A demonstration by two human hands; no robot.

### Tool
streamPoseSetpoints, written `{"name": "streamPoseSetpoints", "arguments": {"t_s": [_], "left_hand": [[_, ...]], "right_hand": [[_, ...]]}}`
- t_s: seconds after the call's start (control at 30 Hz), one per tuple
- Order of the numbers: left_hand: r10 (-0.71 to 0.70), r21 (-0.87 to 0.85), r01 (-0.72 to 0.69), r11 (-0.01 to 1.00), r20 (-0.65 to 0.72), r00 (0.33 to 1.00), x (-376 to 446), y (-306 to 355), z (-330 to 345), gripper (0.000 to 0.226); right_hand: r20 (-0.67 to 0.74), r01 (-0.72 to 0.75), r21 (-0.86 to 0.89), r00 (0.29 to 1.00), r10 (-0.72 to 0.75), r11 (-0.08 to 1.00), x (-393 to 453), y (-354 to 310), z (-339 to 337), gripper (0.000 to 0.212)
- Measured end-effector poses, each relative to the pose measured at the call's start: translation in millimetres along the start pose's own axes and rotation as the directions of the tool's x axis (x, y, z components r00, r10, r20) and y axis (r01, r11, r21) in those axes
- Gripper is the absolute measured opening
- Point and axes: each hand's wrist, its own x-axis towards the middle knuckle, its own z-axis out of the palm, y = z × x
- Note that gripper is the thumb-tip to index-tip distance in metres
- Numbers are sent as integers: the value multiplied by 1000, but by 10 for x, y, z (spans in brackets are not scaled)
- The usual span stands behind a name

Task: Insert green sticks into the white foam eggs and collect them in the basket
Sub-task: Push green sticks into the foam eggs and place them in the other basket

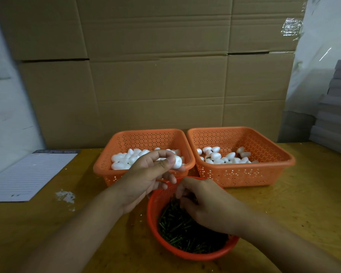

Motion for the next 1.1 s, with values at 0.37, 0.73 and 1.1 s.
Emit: {"name": "streamPoseSetpoints", "arguments": {"t_s": [0.37, 0.73, 1.1], "left_hand": [[-19, -64, 22, 998, 40, 999, -10, 1, -18, 41], [-20, -123, 24, 992, 34, 999, -2, 27, -53, 26], [-21, -107, 23, 994, 26, 999, -6, 32, -42, 22]], "right_hand": [[-3, -34, 33, 999, 34, 999, 8, -29, -39, 20], [-96, -189, 454, 961, 258, 871, 75, 25, -115, 13], [158, -27, -104, 986, 44, 994, -7, 38, -17, 15]]}}
